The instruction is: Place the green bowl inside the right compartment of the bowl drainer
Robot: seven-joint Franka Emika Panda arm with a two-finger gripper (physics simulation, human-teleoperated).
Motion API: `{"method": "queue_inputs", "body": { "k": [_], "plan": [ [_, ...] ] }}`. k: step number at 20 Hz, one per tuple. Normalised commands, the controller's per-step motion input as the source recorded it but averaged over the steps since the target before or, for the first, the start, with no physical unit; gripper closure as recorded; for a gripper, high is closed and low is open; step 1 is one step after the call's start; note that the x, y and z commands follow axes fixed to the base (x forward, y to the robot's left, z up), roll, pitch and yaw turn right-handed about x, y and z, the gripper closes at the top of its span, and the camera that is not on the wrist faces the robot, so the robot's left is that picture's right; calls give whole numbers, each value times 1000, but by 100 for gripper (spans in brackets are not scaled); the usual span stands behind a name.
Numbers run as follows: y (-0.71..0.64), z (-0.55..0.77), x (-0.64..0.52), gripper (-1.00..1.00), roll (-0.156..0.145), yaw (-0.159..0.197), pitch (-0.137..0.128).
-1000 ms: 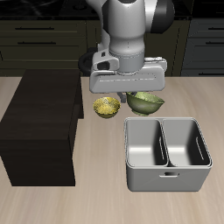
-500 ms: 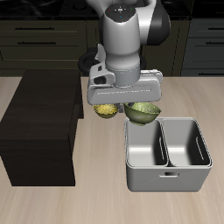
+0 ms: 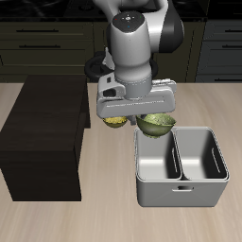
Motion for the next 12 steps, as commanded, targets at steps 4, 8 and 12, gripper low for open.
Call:
{"method": "queue_inputs", "body": {
  "k": [4, 8, 12],
  "plan": [
    [-111, -59, 46, 100, -27, -3, 5],
    [-97, -108, 51, 100, -19, 3, 22],
    [9, -199, -14, 100, 20, 32, 24]
  ]
}}
